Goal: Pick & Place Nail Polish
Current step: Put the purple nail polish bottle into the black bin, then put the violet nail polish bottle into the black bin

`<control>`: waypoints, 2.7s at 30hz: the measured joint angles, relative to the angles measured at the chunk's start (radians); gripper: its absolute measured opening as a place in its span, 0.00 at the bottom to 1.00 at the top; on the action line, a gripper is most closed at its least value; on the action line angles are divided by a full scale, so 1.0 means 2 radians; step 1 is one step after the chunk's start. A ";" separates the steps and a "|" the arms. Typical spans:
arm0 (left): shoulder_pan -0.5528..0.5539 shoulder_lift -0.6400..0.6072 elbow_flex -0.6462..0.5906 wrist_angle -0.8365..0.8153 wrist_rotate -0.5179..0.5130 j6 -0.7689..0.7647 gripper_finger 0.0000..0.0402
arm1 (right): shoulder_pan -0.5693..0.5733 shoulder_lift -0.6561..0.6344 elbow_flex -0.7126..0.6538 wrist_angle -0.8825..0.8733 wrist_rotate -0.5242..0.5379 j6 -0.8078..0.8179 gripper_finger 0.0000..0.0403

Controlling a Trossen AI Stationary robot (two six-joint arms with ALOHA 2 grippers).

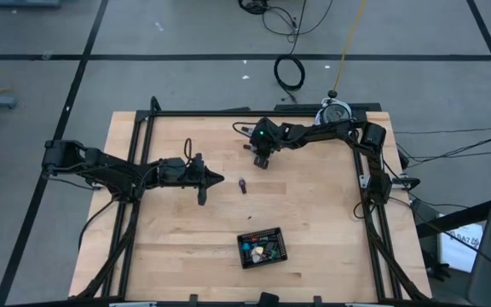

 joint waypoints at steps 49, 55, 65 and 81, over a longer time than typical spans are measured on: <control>0.000 0.000 0.000 0.001 0.000 -0.009 0.05 | 0.129 -0.207 -0.268 0.266 -0.037 0.130 0.25; 0.000 0.000 0.000 0.011 0.000 -0.040 0.05 | 0.133 -0.201 -0.255 0.246 0.010 0.114 0.44; 0.002 0.000 0.000 0.008 0.000 -0.043 0.05 | 0.097 -0.107 -0.123 0.012 -0.026 -0.060 0.44; 0.000 0.000 0.000 -0.014 0.016 -0.040 0.05 | 0.091 -0.083 -0.090 -0.051 -0.063 -0.106 0.43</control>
